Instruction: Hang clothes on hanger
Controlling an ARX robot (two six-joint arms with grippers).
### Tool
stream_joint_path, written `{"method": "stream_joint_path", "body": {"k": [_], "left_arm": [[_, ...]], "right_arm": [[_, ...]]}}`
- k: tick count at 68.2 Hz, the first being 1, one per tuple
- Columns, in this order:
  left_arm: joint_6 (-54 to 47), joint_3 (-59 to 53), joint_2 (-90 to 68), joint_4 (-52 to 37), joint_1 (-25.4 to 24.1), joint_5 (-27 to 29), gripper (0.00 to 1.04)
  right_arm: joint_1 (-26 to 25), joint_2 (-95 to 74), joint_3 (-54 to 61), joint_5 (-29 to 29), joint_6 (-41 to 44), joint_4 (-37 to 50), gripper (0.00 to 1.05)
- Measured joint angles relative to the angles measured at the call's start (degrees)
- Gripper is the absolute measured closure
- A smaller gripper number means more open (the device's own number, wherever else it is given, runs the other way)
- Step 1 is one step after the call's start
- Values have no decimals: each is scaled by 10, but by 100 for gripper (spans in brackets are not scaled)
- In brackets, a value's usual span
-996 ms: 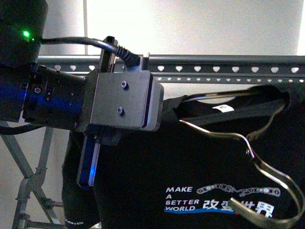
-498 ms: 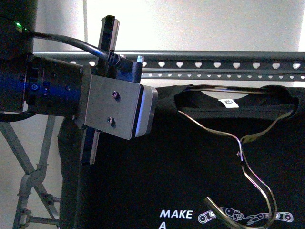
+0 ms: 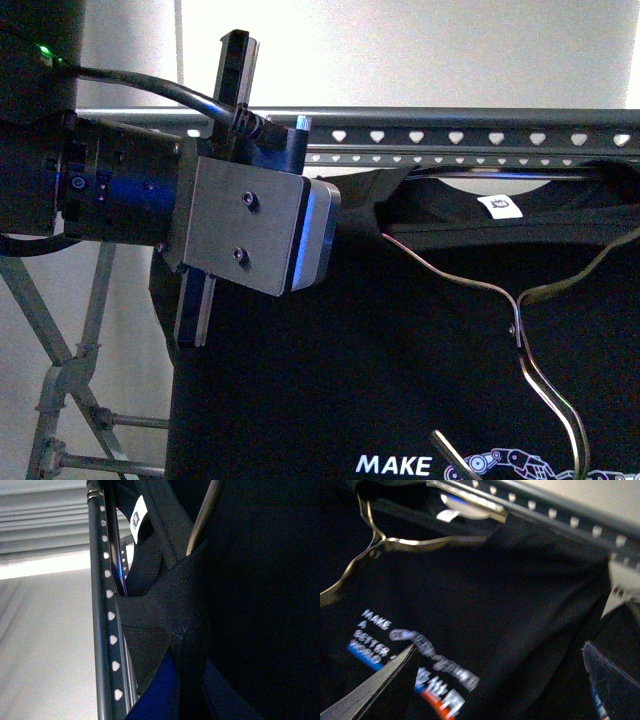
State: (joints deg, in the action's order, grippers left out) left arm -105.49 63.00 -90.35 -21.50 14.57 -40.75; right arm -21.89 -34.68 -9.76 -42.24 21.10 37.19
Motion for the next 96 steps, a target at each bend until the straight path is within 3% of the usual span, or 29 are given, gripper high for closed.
{"method": "stream_joint_path", "body": {"k": [9,19,31,40,52,96], "left_arm": [[-1,0,0,0,-3,1,100],[-1,0,0,0,-1,1,100],[-1,0,0,0,-2,2,100],[-1,0,0,0,-2,2,100],[-1,0,0,0,-2,2,100],[-1,0,0,0,-2,3,100]], "right_arm": [[9,-116,-69,-10,123,75,7],[36,-250,-142,-28,344,151,7],[60,-348,-191,-32,567,154,7],[73,-396,-226,-24,661,125,7],[85,-450,-279,-12,721,109,7],[113,-536,-403,48,750,48,7]]}}
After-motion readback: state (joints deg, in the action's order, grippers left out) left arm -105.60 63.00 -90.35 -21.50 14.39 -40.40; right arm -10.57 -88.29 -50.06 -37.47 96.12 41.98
